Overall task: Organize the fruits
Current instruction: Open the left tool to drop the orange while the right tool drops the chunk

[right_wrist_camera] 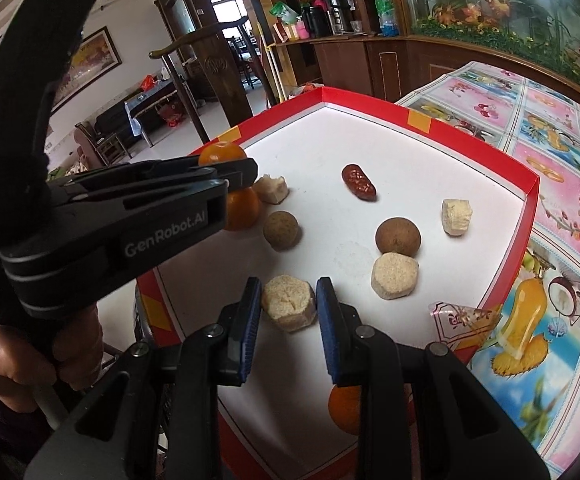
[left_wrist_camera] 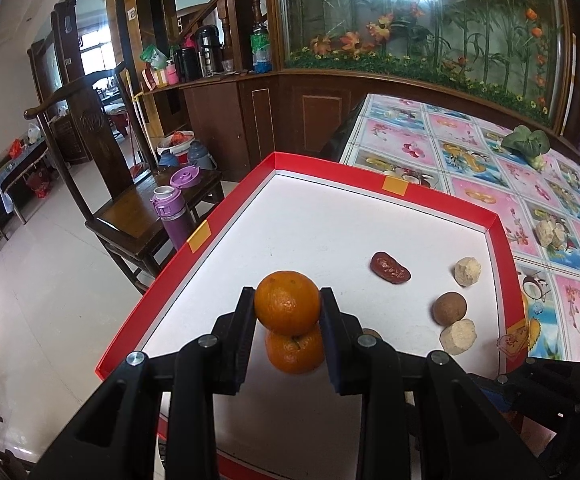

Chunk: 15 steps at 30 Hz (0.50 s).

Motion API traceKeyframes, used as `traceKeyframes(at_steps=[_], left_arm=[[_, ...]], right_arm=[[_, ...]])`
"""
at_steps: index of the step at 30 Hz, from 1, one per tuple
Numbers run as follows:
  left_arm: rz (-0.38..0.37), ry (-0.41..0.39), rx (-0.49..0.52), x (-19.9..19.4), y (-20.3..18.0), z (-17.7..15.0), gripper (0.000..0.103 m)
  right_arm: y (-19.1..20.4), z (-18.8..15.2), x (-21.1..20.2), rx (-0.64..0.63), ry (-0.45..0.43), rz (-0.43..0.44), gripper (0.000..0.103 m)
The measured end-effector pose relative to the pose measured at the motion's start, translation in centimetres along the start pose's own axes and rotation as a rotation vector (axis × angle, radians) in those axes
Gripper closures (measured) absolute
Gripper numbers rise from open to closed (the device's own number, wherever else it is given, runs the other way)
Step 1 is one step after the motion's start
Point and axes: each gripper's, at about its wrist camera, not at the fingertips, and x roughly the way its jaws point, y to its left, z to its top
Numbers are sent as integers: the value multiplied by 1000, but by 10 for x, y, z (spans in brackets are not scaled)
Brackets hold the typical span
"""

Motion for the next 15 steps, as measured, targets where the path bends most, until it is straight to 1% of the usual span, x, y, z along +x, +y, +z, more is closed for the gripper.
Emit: traceKeyframes(at_steps=[10,12,14,15], left_arm=[[18,13,4,2,-1,0,70],[20,21,1,3,-1,0,67],[26,25,2,4,-1,0,53],[29,23,3,4,-1,0,51]], right_arm=[[1,1,1,-3,10,-7,72],[1,0,1,-5,12,-8,72],[1,0,0,-9,13,-4,72],[1,0,-1,-8,12,0,71]])
